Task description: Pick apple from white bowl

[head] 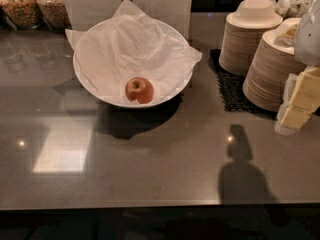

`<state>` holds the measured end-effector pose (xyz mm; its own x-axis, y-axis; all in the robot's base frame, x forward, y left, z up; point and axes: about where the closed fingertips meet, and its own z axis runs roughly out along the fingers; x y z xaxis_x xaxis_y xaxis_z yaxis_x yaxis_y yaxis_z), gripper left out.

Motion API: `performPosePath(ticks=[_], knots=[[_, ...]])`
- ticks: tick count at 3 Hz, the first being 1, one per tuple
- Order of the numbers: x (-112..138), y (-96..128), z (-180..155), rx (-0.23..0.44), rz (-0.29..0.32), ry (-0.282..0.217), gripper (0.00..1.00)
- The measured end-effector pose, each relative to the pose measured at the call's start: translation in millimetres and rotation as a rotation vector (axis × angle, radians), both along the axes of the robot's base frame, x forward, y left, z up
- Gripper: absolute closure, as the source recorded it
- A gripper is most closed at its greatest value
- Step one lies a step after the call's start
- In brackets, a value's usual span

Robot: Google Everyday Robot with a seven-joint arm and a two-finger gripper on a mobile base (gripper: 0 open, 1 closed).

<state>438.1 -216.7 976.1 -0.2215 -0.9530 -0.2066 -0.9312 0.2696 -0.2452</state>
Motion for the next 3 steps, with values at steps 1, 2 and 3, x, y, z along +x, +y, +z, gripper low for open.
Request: performPosePath(ticks=[1, 2, 3], knots=[[0.0, 0.0, 0.0, 0.0, 0.0, 0.0, 0.0], [15.5, 2.0, -2.0, 0.008, 0.04, 0.0, 0.0], [61.4, 13.3, -13.2, 0.076, 0.154, 0.018, 0.0]])
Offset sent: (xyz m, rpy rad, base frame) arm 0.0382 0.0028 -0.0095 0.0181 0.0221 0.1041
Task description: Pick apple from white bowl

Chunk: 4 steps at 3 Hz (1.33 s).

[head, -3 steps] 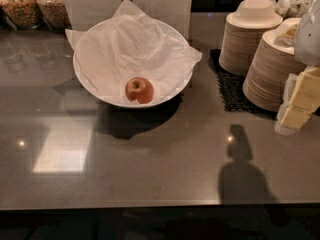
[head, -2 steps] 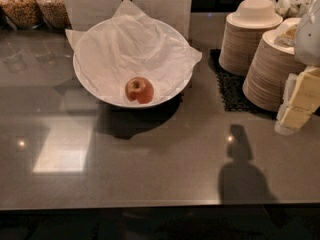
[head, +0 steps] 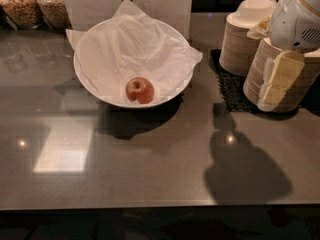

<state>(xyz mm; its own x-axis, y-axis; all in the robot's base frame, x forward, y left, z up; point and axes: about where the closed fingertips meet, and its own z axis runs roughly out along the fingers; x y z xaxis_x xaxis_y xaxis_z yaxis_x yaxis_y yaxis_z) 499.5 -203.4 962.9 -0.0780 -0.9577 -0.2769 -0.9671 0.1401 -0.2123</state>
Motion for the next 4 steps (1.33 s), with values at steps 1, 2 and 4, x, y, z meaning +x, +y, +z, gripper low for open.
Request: performPosePath(ticks=[1, 2, 4], knots=[[61.4, 23.5, -25.3, 0.081, 0.143, 0.043, 0.0], [116.0, 59.5, -23.2, 0.062, 0.209, 0.027, 0.0], [143.4, 84.9, -10.2, 0.088, 0.221, -0.057, 0.0]])
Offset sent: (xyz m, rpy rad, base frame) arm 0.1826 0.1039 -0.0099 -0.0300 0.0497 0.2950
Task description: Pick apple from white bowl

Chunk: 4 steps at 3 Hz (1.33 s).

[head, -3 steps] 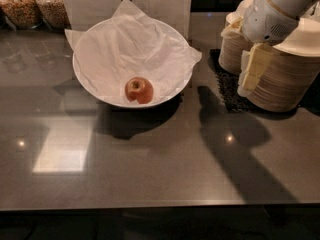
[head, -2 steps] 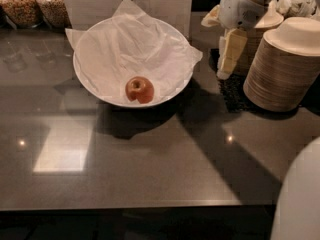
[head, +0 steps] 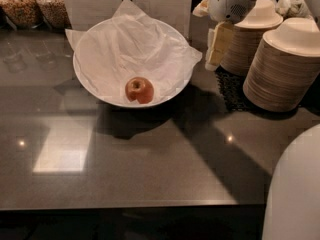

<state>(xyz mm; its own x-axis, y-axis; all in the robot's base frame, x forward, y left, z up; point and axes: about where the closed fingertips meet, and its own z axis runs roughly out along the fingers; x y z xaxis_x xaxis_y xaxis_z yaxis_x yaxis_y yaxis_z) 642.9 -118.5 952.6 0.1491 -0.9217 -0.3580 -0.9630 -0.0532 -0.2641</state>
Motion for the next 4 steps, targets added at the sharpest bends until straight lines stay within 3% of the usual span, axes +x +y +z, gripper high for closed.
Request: performPosePath(ticks=[1, 2, 3, 4], knots=[[-4.4, 12.8, 29.4, 0.045, 0.061, -0.025, 0.0], [-5.9, 44.9, 91.0, 0.121, 0.147, -0.128, 0.0], [-8.8, 68.1, 134.0, 0.179, 0.196, -0.208, 0.0], [-12.3, 80.6, 155.5, 0.213, 0.22, -0.245, 0.0]])
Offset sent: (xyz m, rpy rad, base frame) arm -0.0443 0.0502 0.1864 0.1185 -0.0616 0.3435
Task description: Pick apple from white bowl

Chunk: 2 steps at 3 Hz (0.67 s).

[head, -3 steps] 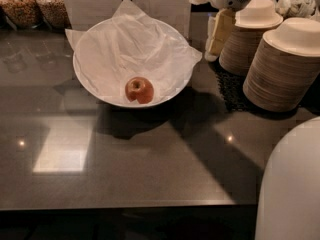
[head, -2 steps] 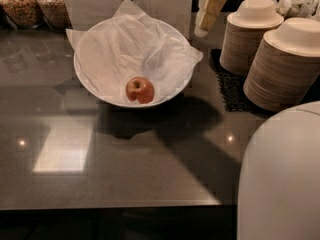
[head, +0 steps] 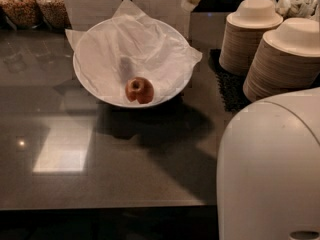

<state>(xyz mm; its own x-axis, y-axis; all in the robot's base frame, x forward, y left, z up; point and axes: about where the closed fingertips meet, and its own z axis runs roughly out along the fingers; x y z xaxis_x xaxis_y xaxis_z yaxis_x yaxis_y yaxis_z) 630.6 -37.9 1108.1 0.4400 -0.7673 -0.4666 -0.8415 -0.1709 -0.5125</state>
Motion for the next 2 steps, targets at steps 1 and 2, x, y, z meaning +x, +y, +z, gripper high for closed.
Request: performPosePath(ticks=[1, 2], knots=[[-3.3, 7.3, 11.7, 0.02, 0.015, -0.017, 0.0], [-7.7, 13.2, 20.5, 0.034, 0.029, -0.025, 0.0]])
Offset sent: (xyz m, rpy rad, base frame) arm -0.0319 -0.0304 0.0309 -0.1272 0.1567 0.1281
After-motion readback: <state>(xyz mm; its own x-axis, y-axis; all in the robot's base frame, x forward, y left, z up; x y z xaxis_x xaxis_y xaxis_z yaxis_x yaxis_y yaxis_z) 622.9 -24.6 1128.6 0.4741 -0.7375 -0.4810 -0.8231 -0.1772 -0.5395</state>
